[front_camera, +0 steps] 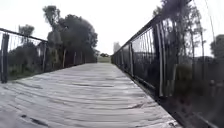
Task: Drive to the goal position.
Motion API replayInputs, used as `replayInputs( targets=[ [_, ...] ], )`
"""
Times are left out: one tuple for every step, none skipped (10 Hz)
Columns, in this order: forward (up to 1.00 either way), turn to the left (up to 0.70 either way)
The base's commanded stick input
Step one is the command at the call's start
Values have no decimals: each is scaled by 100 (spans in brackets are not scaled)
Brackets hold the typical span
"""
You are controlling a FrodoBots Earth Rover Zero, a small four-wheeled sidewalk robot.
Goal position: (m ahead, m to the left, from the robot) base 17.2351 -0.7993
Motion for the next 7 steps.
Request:
replayInputs(
  targets=[
    [69,35],
    [69,35],
    [70,18],
    [70,2],
    [69,0],
    [69,0],
    [69,0]
  ],
)
